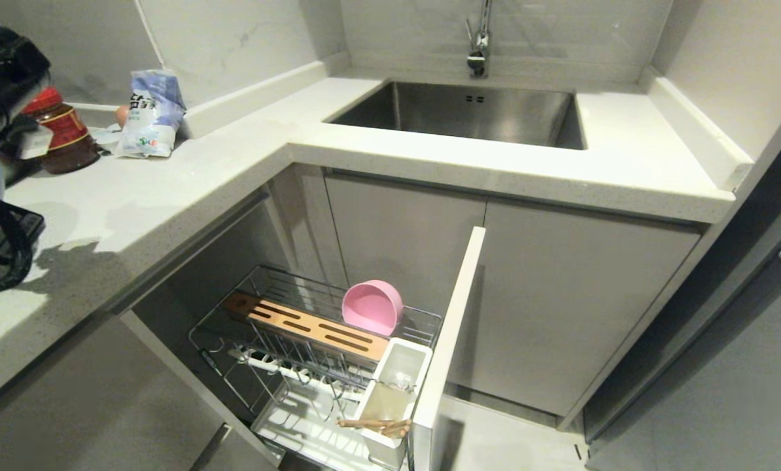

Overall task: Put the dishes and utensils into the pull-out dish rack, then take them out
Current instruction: Take the plate out of the cupboard, then take the bowl out of the cupboard

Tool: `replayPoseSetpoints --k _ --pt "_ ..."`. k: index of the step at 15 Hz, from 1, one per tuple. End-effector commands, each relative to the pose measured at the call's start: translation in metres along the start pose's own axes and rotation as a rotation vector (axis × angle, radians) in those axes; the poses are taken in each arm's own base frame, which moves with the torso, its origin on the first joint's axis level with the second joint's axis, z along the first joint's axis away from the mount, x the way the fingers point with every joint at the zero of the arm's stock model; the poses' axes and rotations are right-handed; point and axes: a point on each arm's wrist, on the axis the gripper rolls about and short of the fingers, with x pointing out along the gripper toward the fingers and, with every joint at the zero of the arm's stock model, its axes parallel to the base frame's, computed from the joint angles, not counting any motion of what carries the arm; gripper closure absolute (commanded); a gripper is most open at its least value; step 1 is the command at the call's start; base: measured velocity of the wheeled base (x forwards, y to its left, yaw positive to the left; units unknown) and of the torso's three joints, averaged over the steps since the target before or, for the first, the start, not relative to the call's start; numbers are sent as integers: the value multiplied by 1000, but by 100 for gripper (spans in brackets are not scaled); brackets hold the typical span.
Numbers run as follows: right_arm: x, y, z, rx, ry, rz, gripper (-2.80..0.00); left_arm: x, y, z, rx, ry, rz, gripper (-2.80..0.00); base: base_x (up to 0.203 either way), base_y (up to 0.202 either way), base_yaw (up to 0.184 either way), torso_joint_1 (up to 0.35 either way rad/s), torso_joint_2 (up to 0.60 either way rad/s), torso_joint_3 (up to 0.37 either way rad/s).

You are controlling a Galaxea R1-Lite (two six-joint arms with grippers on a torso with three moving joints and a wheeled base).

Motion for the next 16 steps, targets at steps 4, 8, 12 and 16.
replayPoseSetpoints --k 4,8,12,16 --pt "1 0 -7 0 24 0 0 15 -13 13 22 26 -1 -280 0 0 0 0 0 0" --pt "1 0 -7 0 24 0 0 9 -4 10 -32 -12 -13 -280 0 0 0 0 0 0" --pt "1 0 -7 0 24 0 0 -29 22 -9 -185 -211 -132 -280 0 0 0 0 0 0" --pt "1 0 -7 0 24 0 0 -88 53 -52 -414 -555 -395 0 0 0 0 0 0 0"
